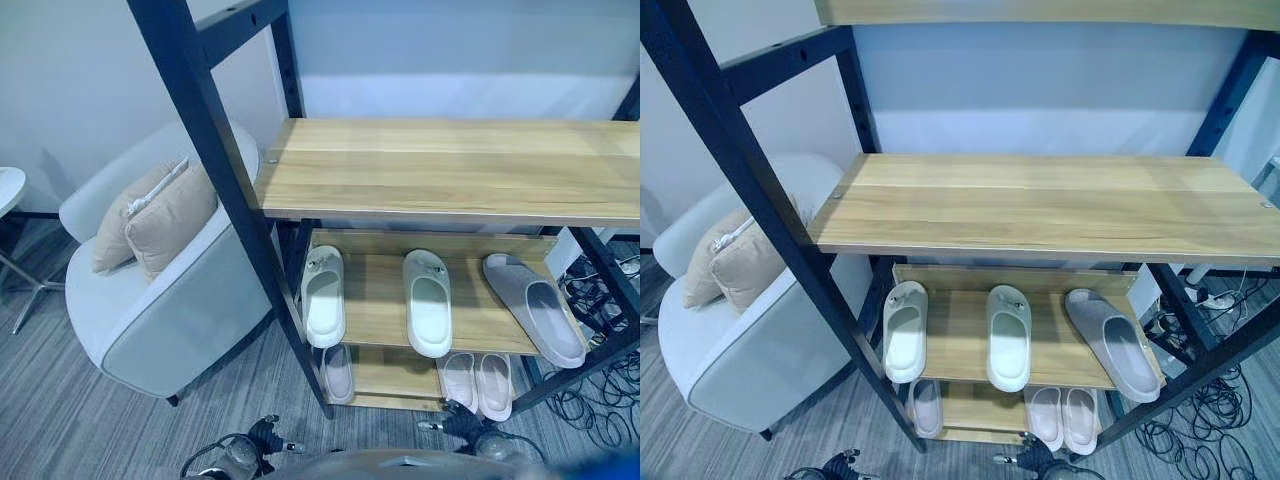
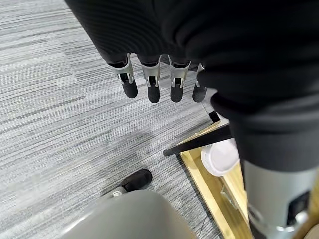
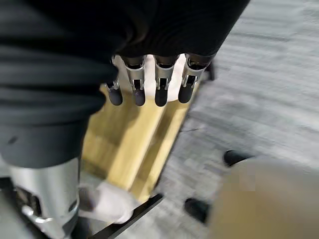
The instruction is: Arrange the slippers neatly on the shoe rack.
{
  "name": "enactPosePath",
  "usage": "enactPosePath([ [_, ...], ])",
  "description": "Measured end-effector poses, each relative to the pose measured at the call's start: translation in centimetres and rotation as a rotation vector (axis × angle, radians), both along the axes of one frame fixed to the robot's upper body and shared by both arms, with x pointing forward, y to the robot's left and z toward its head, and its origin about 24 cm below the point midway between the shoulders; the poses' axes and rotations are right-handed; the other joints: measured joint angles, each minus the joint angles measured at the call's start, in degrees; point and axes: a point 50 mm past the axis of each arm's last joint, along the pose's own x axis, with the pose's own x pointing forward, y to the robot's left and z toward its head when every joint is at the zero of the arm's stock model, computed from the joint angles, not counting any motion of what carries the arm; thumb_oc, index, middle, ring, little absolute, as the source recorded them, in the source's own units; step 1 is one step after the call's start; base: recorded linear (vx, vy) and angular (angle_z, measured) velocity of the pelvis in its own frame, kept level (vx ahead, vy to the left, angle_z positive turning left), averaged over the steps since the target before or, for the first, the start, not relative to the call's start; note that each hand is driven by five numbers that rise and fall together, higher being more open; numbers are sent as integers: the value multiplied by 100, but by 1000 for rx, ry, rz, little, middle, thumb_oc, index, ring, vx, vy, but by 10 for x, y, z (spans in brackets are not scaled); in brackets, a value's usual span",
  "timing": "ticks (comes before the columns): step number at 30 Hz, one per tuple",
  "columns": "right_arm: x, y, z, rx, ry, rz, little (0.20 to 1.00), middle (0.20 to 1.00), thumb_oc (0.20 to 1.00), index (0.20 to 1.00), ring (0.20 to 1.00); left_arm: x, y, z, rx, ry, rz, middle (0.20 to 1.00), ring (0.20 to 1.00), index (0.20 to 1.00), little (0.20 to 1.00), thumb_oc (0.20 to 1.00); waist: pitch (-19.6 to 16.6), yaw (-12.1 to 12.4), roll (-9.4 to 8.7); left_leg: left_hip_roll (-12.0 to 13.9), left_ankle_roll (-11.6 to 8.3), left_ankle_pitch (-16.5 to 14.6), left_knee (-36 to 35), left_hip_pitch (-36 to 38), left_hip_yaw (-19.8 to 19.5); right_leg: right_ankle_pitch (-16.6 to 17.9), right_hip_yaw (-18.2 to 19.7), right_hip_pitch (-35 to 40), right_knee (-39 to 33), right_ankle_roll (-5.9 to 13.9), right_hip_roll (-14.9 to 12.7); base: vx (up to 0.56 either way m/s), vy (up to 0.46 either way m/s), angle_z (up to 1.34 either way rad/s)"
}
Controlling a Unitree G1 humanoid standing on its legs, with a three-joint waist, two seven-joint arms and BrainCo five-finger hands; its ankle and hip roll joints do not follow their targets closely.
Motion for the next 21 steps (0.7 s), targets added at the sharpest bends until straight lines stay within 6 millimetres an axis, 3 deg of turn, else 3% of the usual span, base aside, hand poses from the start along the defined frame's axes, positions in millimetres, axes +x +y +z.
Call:
enactPosePath([
  [2, 12, 15, 6, 50, -53, 41, 1000, 1000, 1000, 1000, 1000, 2, -1, 1, -9, -19, -8, 1000, 1000, 1000, 1000, 1000, 37, 38, 19, -15, -14, -4, 0, -3, -33, -11, -84, 20, 4, 17, -21, 4, 35, 14],
  [6, 41, 21, 22, 72, -174, 87, 1000, 1000, 1000, 1000, 1000, -2, 2, 0, 5, -9, -26, 1000, 1000, 1000, 1000, 1000, 70, 139, 14, -18, -17, -1, 5, -8, -78, -22, -88, 26, 1, 23, -18, 8, 4, 4],
  [8, 53, 31, 30, 94, -223, 139, 1000, 1000, 1000, 1000, 1000, -7, 4, -1, 13, 2, -27, 1000, 1000, 1000, 1000, 1000, 89, 193, -44, -4, 3, 14, 25, -6, -122, -43, -102, 37, -2, 23, 5, 22, -17, 6],
  [11, 58, 61, 46, 183, -290, 323, 1000, 1000, 1000, 1000, 1000, -6, 9, 1, 21, -8, -30, 1000, 1000, 1000, 1000, 1000, 152, 193, -166, 6, -5, 27, 29, -5, -176, -33, -174, 110, -94, 12, 20, 2, -40, 10],
  [15, 76, 88, 80, 376, -428, 349, 1000, 1000, 1000, 1000, 1000, -2, 10, 2, 24, -19, -33, 1000, 1000, 1000, 1000, 1000, 103, 203, -313, 40, -26, 28, 26, 0, -177, 79, -217, 245, -360, 9, 50, -1, -52, 5],
  [17, 86, 91, 88, 408, -463, 340, 1000, 1000, 1000, 1000, 1000, -2, 10, 2, 25, -21, -33, 1000, 1000, 1000, 1000, 1000, 64, 211, -359, 52, -37, 25, 24, -1, -182, 83, -224, 255, -375, 7, 62, -41, -70, 4],
  [19, 109, 94, 112, 456, -562, 329, 1000, 1000, 1000, 1000, 1000, 6, 9, 4, 38, -48, -36, 1000, 1000, 1000, 1000, 1000, 25, 227, -427, 64, -97, 65, 22, -120, -313, 188, -344, 265, -556, -25, 100, -61, -64, 27],
  [20, 124, 92, 132, 469, -644, 321, 1000, 1000, 1000, 1000, 1000, 12, 7, 6, 30, -70, -41, 1000, 1000, 1000, 1000, 1000, -1, 350, -464, 86, -145, 125, 29, -190, -372, 231, -433, 296, -607, -26, 136, -52, -102, 56],
  [21, 147, 86, 170, 454, -792, 358, 1000, 1000, 1000, 1000, 1000, 18, 3, 7, 26, -85, -63, 1000, 1000, 1000, 1000, 1000, 5, 382, -459, 82, -210, 170, 25, -305, -527, 311, -602, 313, -743, -52, 167, 9, -92, 59],
])
